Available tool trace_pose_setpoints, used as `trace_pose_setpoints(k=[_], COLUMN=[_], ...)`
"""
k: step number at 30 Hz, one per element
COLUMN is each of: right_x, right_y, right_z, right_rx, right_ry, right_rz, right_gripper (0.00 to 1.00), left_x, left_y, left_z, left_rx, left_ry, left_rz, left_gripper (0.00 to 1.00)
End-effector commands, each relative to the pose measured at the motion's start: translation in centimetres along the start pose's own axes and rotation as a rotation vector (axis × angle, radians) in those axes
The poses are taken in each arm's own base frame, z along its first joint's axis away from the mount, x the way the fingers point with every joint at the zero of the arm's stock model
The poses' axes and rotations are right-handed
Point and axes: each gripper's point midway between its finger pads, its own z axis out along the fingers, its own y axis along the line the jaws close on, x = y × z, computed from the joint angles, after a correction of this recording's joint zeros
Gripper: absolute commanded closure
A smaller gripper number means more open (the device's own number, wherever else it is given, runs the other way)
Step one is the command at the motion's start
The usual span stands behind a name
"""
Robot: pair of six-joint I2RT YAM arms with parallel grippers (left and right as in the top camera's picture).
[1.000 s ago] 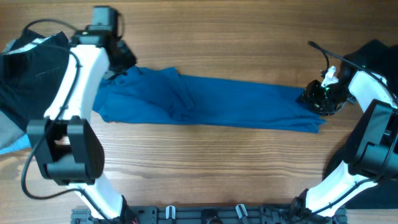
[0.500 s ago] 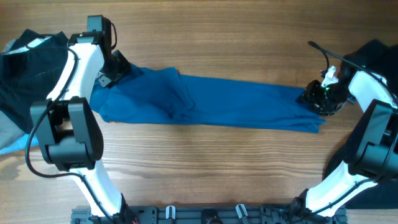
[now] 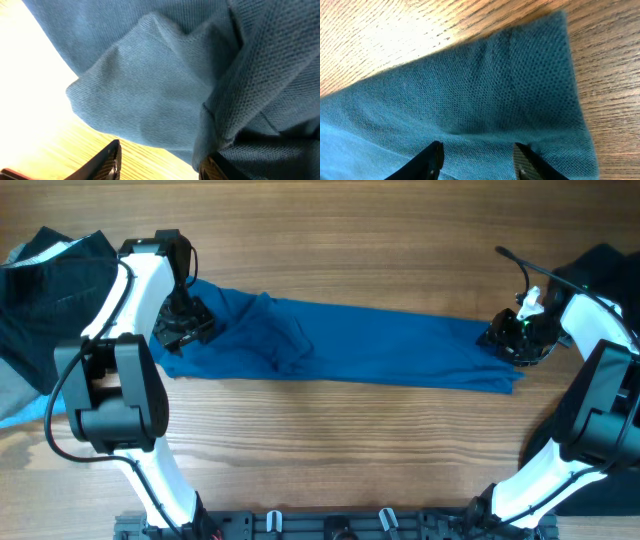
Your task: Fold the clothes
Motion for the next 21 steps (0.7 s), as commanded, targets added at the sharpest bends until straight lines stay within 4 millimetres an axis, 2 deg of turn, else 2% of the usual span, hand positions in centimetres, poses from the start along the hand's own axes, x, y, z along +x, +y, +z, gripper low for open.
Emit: trace_pose_setpoints(k=[1,8,9,11,16,18,21], right_x=[0.3,0.3,0.3,0.3,0.3,0.1,-0.9], right_y=[-0.8,-0.8,-0.8,-0.8,-0.9,-0.8,-0.4], right_z=[-0.1,-0.1,-0.1,-0.1,-0.2,-0.5,-3.1], right_rx=[0.048,0.048,0.048,0.048,0.053,0.05,0.049], right_ry=[-0.001,-0.001,-0.001,-0.001,-0.002,-0.006,-0.037], right_rz=[-0.013,-0.013,-0.013,-0.014,-0.019,-0.036,-0.042], right_gripper=[0.5,0.5,0.5,0.5,0.5,0.48,0.44], left_x=[-0.4,-1.3,-1.4,-1.5,-1.9,-2.0,-2.1], left_y=[0.9,3.0,3.2,3.3,3.2,3.2,3.2], left_z=[0.6,0.3,0.3,0.3,0.3,0.1,-0.4], left_rx=[-0.063,-0.178,-0.189,-0.189,-0.182,-0.179,-0.173], left_ry=[-0.016,-0.068,-0.076,-0.08,-0.091,-0.095,-0.102], left_rz=[0.028,0.027,0.028,0.025,0.019,0.018,0.013], left_gripper=[0.51,0.5,0.48,0.32,0.32,0.32,0.31])
